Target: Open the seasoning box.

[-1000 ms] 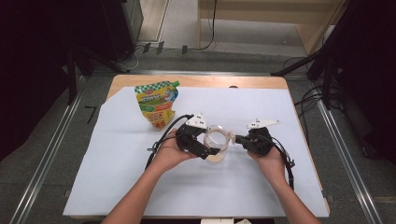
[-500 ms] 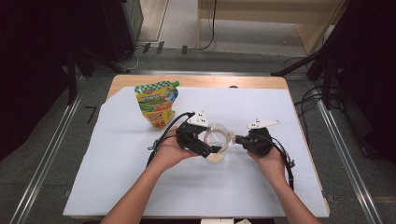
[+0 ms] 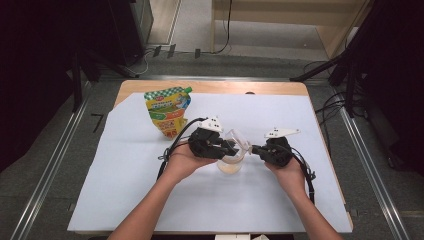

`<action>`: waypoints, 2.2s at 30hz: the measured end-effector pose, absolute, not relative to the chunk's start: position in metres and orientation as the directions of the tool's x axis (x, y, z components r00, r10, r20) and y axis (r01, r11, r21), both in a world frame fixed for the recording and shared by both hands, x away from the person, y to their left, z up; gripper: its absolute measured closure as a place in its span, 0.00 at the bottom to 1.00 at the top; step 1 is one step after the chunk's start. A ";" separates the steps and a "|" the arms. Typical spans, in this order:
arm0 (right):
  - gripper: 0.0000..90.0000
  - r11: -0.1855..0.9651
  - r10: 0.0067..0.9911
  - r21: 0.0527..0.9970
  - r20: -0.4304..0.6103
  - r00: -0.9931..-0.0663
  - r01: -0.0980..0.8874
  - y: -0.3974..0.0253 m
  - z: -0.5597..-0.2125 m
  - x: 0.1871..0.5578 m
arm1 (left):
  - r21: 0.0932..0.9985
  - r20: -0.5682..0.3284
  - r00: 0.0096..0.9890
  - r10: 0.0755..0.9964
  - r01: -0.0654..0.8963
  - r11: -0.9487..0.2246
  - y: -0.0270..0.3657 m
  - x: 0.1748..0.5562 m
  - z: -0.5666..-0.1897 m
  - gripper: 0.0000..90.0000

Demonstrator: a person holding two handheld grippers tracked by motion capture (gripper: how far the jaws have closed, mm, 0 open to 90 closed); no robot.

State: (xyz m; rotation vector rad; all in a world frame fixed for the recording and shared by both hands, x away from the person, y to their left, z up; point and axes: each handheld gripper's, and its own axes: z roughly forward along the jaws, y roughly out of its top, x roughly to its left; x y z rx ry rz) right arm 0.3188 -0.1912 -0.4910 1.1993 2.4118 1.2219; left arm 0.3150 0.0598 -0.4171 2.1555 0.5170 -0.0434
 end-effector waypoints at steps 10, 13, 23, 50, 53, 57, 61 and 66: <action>1.00 0.325 0.736 0.742 0.190 -0.649 0.586 -0.191 -0.492 0.317 | 0.755 -0.234 0.913 0.334 0.387 -0.529 0.048 0.318 -0.415 1.00; 1.00 0.320 0.739 0.744 0.192 -0.646 0.587 -0.191 -0.492 0.316 | 0.751 -0.221 0.914 0.340 0.382 -0.539 0.044 0.322 -0.416 0.97; 1.00 0.324 0.739 0.745 0.186 -0.648 0.583 -0.193 -0.493 0.314 | 0.749 -0.248 0.912 0.326 0.394 -0.533 0.027 0.331 -0.413 1.00; 0.94 0.269 0.726 0.774 0.229 -0.649 0.574 -0.212 -0.484 0.297 | 0.726 -0.306 0.871 0.384 0.475 -0.497 0.050 0.336 -0.409 0.68; 0.91 0.256 0.717 0.778 0.245 -0.652 0.574 -0.217 -0.480 0.288 | 0.729 -0.310 0.865 0.394 0.483 -0.486 0.058 0.335 -0.409 0.66; 0.85 0.251 0.700 0.779 0.264 -0.663 0.575 -0.219 -0.477 0.277 | 0.734 -0.312 0.864 0.395 0.484 -0.477 0.067 0.333 -0.406 0.60; 0.78 0.264 0.692 0.778 0.258 -0.674 0.570 -0.214 -0.475 0.266 | 0.726 -0.329 0.864 0.380 0.489 -0.483 0.076 0.330 -0.404 0.53; 0.66 0.267 0.659 0.774 0.289 -0.694 0.575 -0.208 -0.477 0.252 | 0.711 -0.331 0.858 0.392 0.500 -0.494 0.088 0.329 -0.403 0.51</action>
